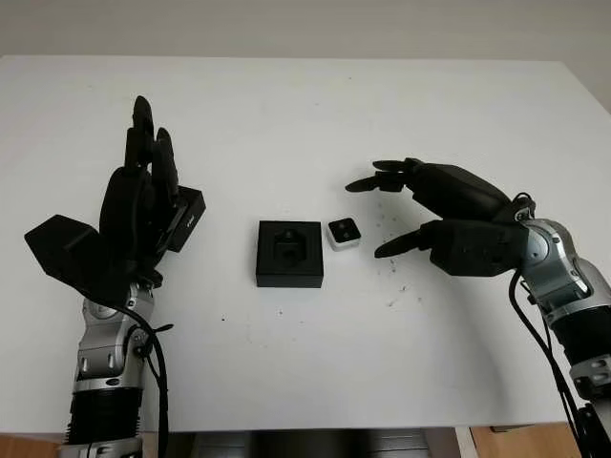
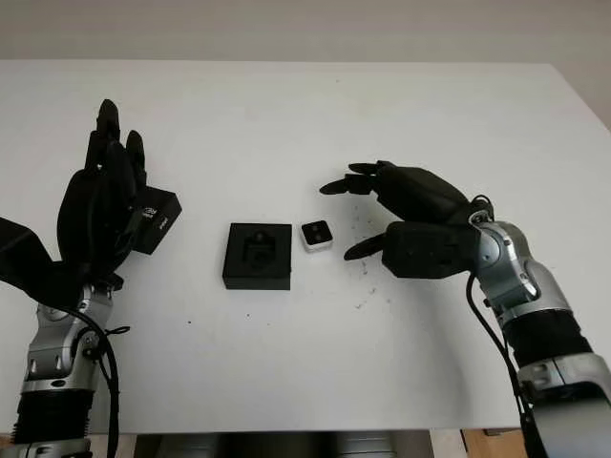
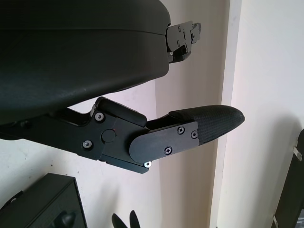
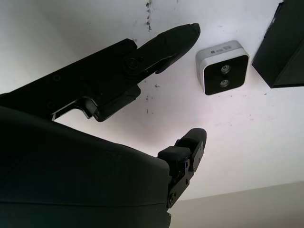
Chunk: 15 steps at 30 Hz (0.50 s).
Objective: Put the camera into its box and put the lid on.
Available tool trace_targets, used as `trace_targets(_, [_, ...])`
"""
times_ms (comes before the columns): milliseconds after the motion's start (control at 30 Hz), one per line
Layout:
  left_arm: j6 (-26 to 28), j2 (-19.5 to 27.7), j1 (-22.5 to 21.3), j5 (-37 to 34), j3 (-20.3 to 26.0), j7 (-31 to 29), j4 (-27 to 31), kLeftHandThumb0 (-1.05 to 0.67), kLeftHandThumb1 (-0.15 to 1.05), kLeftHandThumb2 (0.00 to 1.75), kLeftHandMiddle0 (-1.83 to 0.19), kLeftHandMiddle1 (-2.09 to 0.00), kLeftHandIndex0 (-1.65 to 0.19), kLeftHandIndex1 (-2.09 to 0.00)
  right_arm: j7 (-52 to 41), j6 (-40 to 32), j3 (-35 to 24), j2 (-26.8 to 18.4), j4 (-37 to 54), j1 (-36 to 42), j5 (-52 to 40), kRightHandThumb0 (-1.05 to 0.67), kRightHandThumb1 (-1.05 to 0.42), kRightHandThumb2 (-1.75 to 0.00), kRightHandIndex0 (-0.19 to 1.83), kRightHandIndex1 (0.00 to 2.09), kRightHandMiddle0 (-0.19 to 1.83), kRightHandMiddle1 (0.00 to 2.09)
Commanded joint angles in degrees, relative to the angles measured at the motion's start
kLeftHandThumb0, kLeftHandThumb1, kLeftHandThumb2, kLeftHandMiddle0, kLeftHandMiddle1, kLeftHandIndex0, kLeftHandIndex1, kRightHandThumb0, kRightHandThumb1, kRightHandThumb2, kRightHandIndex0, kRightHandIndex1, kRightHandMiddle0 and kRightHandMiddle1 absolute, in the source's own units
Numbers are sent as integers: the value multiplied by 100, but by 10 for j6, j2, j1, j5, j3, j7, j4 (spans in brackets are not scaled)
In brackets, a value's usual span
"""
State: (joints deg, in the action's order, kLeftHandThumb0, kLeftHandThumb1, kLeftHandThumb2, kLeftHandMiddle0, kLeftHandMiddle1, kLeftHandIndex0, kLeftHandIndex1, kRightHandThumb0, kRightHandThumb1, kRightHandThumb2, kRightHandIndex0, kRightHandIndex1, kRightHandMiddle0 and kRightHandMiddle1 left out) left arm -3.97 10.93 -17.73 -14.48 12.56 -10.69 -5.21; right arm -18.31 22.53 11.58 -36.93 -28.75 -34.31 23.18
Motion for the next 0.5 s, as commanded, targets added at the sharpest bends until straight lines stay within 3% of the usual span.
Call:
trace_targets(0, [-2,0,-5,1,-1,0,5,-73,105,66,19,0,19,0,7,14,-7,5,-9,4,-8,-67,-83,-6,-1,12,34,34])
trace_targets(467, [-4,0,-4,6,-3,2,5,-73,105,67,19,0,19,0,43,47,-13,38,-72,9,-31,-61,-85,-6,-6,5,35,39])
